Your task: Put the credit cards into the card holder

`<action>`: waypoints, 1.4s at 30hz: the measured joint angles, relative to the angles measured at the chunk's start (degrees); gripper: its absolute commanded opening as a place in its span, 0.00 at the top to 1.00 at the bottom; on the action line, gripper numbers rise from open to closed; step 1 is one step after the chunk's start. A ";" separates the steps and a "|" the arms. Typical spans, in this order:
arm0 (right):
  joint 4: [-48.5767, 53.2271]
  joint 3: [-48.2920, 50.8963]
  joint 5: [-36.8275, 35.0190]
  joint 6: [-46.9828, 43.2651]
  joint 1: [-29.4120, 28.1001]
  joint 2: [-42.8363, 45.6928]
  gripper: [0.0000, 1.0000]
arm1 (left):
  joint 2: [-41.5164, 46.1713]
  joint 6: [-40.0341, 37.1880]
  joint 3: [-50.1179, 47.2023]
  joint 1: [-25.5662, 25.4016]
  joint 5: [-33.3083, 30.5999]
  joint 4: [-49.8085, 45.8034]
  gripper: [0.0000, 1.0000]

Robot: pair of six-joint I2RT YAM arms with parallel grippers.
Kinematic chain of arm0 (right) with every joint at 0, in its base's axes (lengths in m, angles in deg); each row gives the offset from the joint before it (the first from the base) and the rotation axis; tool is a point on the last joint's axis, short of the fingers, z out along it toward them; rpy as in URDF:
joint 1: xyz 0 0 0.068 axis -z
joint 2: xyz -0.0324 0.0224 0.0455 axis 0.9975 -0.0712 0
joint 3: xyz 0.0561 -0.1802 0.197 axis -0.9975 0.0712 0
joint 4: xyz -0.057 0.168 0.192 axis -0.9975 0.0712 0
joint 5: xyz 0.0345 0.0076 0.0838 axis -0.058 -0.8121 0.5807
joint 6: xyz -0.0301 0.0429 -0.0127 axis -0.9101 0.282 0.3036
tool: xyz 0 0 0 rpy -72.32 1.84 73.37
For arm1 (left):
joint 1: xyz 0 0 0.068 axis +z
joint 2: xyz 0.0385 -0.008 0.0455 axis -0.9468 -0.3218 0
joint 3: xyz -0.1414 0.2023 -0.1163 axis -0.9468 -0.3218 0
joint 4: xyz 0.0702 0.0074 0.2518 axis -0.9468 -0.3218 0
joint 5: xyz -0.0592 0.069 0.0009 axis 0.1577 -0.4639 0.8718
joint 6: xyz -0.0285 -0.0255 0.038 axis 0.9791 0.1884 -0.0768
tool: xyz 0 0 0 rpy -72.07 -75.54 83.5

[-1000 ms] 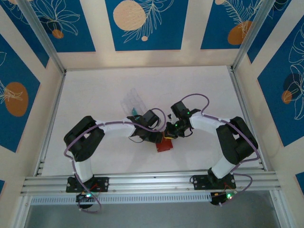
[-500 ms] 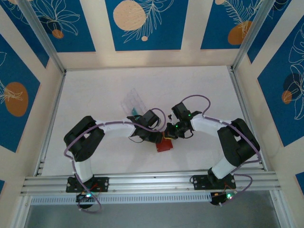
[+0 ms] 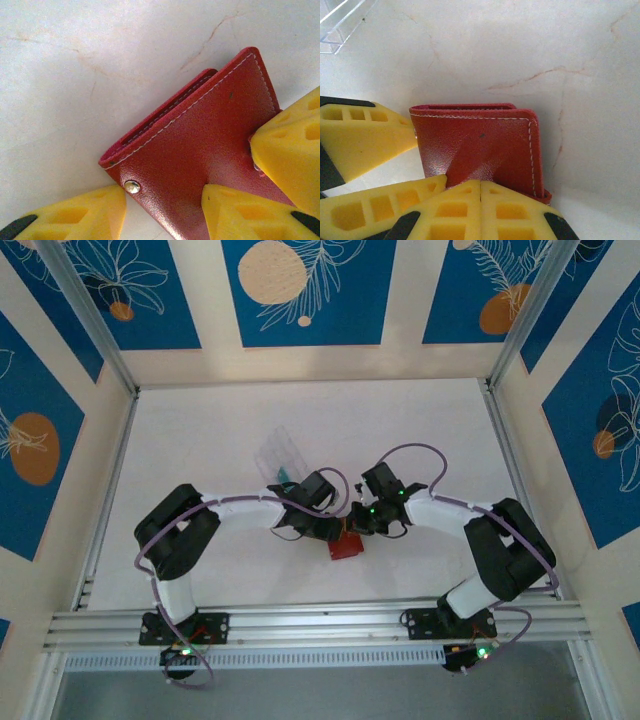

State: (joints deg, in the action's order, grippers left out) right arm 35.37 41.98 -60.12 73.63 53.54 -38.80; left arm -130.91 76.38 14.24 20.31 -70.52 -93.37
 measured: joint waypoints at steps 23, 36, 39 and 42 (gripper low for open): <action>-7.19 6.27 -3.50 4.02 -2.58 5.09 1.00 | -0.42 0.57 0.28 0.02 0.02 -0.07 0.54; -7.39 7.45 2.51 3.96 -0.28 5.27 1.00 | -0.50 0.57 0.28 0.04 0.04 -0.04 0.54; -7.78 7.82 4.37 3.93 0.74 5.27 1.00 | -0.57 0.59 0.28 0.07 0.07 -0.02 0.54; -7.98 8.02 6.03 3.76 1.55 5.22 1.00 | -0.57 0.59 0.28 0.07 0.07 -0.02 0.54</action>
State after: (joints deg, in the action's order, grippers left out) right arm 27.39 50.00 -54.09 77.39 55.09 -33.58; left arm -131.47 76.97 14.52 20.38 -70.45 -93.39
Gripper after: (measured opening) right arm 0.064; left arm 0.463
